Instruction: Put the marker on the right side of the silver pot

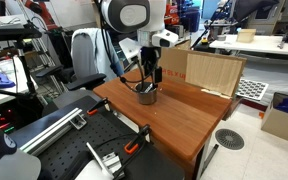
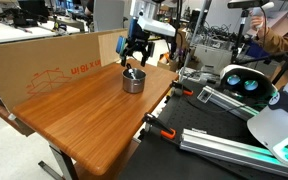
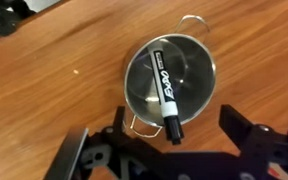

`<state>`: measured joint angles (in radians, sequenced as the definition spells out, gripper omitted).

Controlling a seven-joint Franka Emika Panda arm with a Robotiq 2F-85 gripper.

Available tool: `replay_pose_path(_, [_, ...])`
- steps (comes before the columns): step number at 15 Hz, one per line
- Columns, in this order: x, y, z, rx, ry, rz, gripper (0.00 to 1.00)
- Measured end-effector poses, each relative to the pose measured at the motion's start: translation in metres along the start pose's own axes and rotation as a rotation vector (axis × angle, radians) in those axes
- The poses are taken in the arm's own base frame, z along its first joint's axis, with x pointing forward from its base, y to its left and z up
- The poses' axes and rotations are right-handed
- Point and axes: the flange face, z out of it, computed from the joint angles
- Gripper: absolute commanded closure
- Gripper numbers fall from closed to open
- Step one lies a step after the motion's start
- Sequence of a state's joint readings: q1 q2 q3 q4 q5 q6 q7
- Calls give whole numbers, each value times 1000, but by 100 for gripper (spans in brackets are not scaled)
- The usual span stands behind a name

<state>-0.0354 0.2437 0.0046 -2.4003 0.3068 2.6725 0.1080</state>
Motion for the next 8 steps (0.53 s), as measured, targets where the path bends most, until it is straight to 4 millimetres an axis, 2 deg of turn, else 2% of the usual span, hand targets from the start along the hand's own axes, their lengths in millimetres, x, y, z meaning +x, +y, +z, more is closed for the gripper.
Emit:
replay_pose_path(1, [2,0,2,-1,-2,1,0])
replay_pose_path(2, [3,-1,4,-1,-4,1,25])
replay_pose_path(4, [6,-1,7,-2,-6,2,34])
replay_pose_path(8, [9,-1,8,-2,-3,4,66])
